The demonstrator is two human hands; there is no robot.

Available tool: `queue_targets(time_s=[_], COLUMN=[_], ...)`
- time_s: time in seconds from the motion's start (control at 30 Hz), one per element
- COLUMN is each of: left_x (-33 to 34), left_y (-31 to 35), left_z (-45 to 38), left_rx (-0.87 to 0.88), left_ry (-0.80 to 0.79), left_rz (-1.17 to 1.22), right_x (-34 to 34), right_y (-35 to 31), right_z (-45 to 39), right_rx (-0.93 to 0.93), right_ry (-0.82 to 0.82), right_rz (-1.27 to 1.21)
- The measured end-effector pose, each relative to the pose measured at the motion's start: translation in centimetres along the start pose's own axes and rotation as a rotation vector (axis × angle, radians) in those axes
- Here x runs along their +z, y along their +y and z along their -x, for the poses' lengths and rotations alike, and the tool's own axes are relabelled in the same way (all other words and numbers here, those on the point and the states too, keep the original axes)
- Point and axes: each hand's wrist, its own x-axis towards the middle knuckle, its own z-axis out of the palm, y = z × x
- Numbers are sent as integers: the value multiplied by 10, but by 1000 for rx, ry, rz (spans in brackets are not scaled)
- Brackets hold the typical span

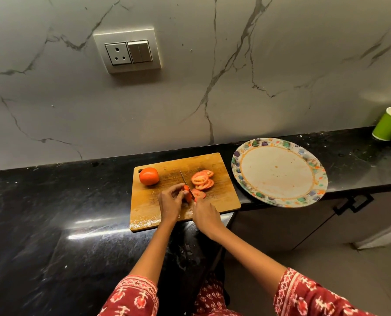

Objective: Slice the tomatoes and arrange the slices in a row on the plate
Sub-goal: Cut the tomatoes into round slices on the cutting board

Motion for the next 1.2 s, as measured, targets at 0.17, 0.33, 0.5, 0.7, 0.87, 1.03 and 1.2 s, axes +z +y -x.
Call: queue_targets(time_s=[0.17,0.33,0.5,0.7,0.87,1.03,1.2], left_x=[1,3,0,-1,1,-1,1], left_y=[-1,2,5,-1,-1,-4,-4], left_z=[0,2,3,-2,0,-1,-2], left_rx=[-15,10,1,6,30,5,23], left_ry=[0,8,6,13,27,24,4], left_rz=[1,-22,-11,-26,-35,-30,-50], right_x=[5,-2,9,5,3,12,6], right_y=[5,-5,6,1,-1,14,4], right_z=[4,-11,-2,-6,-13,3,-10], right_rx=[-17,9,-15,-2,4,-26,-23], right_ry=[22,4,-12,-29,-39,-46,-51], right_rz=[46,4,37,3,-16,37,68])
